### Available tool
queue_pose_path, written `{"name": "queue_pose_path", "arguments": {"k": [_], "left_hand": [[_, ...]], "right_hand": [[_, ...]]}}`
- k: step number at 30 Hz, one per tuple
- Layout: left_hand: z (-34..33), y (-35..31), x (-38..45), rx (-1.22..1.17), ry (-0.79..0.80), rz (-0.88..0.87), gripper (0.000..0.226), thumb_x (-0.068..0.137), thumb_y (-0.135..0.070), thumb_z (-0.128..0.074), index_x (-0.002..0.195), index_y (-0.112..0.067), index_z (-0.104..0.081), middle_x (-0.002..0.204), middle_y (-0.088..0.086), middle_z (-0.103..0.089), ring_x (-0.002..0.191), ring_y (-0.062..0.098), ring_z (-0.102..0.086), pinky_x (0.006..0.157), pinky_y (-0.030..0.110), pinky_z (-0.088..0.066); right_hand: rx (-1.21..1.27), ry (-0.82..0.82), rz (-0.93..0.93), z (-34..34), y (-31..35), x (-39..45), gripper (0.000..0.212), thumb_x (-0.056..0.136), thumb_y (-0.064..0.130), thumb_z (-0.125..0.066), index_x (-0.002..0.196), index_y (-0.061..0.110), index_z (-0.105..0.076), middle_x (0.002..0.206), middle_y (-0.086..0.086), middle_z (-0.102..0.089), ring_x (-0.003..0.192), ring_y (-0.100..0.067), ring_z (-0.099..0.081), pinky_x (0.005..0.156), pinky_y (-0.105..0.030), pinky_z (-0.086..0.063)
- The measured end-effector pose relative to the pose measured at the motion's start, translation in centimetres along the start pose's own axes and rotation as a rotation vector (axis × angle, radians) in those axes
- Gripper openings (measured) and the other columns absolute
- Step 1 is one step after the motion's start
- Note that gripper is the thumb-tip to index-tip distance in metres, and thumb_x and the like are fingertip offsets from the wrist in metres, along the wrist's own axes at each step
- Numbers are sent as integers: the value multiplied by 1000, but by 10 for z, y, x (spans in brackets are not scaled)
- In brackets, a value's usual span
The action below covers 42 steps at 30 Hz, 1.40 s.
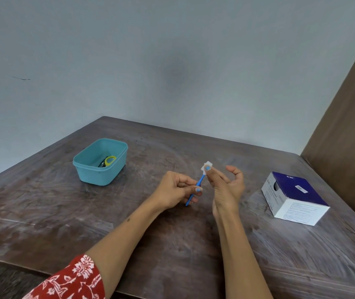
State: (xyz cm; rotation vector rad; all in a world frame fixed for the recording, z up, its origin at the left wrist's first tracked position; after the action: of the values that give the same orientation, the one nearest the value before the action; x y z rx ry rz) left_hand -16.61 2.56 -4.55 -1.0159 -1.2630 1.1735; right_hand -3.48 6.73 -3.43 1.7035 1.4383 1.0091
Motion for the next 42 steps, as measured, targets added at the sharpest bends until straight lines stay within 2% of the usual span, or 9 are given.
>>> {"name": "queue_pose_path", "arguments": {"k": [7, 14, 17, 20, 24, 29, 33, 39, 42], "left_hand": [[-1, 0, -2, -3, -10, 24, 3, 81, -5, -68, 84, -4, -69, 68, 4, -70, 56, 14, -68, 52, 23, -55], [28, -19, -7, -66, -338, -29, 17, 80, -5, -69, 92, 5, -69, 69, 9, -67, 52, 11, -64, 54, 26, -56], [64, -39, -11, 121, -525, -92, 15, 79, -15, -72, 90, -6, -73, 70, 8, -69, 57, 14, -63, 59, 30, -57], [110, -64, -18, 380, -686, -123, 16, 78, -24, -73, 87, -11, -75, 72, 5, -71, 62, 15, -64, 66, 28, -54], [159, -86, -25, 706, -816, -79, 10, 78, -21, -71, 83, -12, -73, 71, 4, -67, 62, 10, -57, 66, 23, -43], [186, -81, -21, 991, -774, 145, 18, 70, -2, -67, 62, -9, -53, 58, 11, -49, 56, 23, -44, 52, 30, -37], [187, -74, -17, 1132, -689, 264, 34, 69, 5, -62, 51, -7, -35, 48, 5, -37, 45, 16, -37, 39, 23, -23], [181, -70, -14, 1221, -630, 354, 11, 76, 1, -64, 74, -1, -53, 74, 15, -58, 76, 29, -61, 56, 35, -46], [183, -67, -15, 1236, -616, 394, 12, 76, 3, -59, 67, -2, -52, 63, 10, -54, 60, 21, -54, 44, 28, -42]], "right_hand": [[268, -155, -32, 6, 3, 1, 44, 74, -11, -71, 93, 21, -46, 74, -11, -69, 67, -16, -67, 61, -23, -55], [143, -222, -7, 13, -4, -3, 39, 75, -10, -70, 88, 21, -49, 77, -11, -66, 54, -5, -66, 73, -26, -52], [82, -174, -23, 12, -9, -1, 35, 74, -3, -75, 86, 22, -53, 69, -3, -71, 59, -5, -68, 72, -23, -53], [46, -144, -30, 10, -12, 1, 31, 74, 0, -76, 84, 22, -56, 58, 5, -71, 57, -3, -68, 58, -13, -53], [35, -108, -37, 7, -11, 0, 27, 77, -1, -73, 81, 20, -57, 59, 2, -70, 53, -1, -66, 50, -11, -50], [17, -58, -76, 3, -13, -2, 24, 80, -5, -68, 82, 16, -57, 77, -11, -67, 50, -2, -63, 52, -13, -52], [16, -40, -71, 2, -12, -2, 22, 81, -6, -66, 84, 13, -57, 78, -12, -66, 51, -3, -64, 55, -16, -54], [10, -31, -85, 0, -13, -3, 20, 81, -8, -65, 85, 11, -58, 79, -10, -67, 58, -10, -65, 57, -15, -56], [22, -19, -85, -2, -14, -3, 21, 81, -10, -64, 84, 10, -58, 80, -10, -67, 68, -16, -63, 57, -15, -56]]}}
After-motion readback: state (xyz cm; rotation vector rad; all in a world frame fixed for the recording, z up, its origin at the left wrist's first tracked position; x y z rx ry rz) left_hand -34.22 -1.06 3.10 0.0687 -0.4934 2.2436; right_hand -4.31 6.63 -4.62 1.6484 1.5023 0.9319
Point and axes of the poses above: each hand's wrist, its own x-axis towards the middle knuckle, its own z-axis out of the back of the hand, y = z × x, the point moved 5 cm from there along x, towards the middle knuckle
